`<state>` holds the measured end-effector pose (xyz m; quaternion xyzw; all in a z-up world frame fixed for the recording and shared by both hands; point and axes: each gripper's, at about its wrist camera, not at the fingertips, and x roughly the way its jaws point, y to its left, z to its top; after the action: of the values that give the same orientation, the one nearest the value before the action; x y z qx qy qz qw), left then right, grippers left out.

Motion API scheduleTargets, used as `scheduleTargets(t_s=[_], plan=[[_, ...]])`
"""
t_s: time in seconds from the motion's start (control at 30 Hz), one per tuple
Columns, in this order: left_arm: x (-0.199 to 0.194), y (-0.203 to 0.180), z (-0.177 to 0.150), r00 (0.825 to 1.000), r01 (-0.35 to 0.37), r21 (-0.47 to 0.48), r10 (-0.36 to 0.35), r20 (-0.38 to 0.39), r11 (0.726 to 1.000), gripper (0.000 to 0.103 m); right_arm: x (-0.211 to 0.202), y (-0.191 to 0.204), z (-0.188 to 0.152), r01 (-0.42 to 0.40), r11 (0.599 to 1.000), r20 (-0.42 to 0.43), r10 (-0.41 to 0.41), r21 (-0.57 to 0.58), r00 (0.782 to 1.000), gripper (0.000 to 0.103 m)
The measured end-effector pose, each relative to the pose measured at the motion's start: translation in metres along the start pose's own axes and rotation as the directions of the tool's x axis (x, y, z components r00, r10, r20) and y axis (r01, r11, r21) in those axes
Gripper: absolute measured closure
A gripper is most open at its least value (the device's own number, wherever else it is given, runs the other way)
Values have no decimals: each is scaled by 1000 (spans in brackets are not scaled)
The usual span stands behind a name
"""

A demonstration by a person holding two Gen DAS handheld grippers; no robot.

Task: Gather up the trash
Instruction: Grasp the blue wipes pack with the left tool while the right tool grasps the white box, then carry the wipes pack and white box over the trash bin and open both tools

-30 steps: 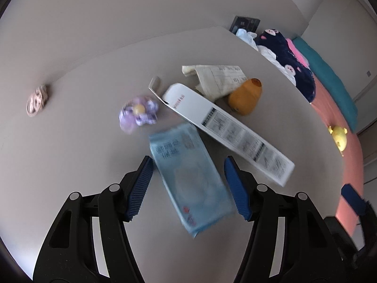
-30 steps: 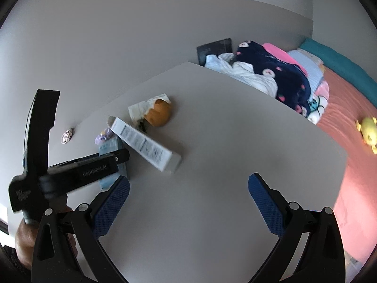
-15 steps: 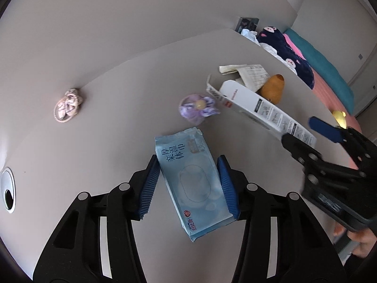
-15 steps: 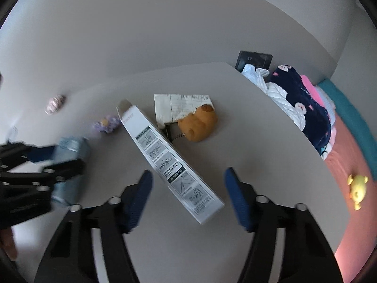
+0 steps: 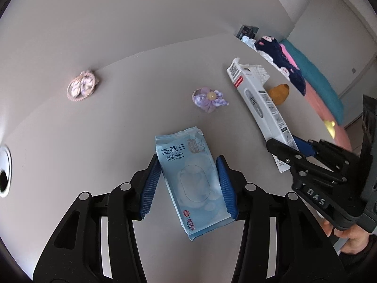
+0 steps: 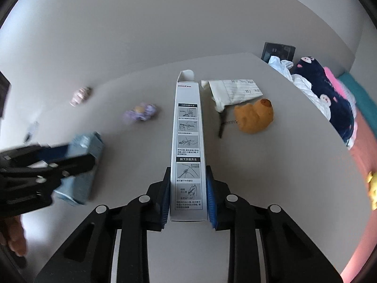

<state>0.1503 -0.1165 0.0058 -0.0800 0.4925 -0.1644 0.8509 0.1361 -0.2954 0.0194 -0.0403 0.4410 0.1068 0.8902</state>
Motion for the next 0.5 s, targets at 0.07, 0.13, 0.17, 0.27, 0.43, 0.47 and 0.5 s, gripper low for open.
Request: scheduleTargets(t_s=[0.07,0.13,0.17,0.27,0.43,0.47,0.5], plan=[[-8,0,-4,1000,4,-2,-4,6,1000,57,-14,5,-4,-27,1000,20,26,12,999,75],[-16,-2,-8,1000,11,1,-11,13,1000,57,-31,11,-8,-29,1000,45,29,10,999,75],[-23,-5,-11,1000,16,6,-16,19,1000,57,-40,13,-10,-28,1000,59,28,12,998,75],[-42,-19,-20,999,23,32,-24,42,999,57,-70,12,-21,-35,999,103,32,37,994,75],[-74,-50,-39,997,40,89,-46,69,995,57,-121,3,-44,-18,997,160,5,80,987,75],[-78,-56,-42,996,41,100,-49,73,994,57,-128,-1,-48,-16,996,169,0,89,986,75],[-84,-64,-48,996,43,117,-53,79,992,57,-141,-3,-56,-10,995,183,-9,100,983,75]])
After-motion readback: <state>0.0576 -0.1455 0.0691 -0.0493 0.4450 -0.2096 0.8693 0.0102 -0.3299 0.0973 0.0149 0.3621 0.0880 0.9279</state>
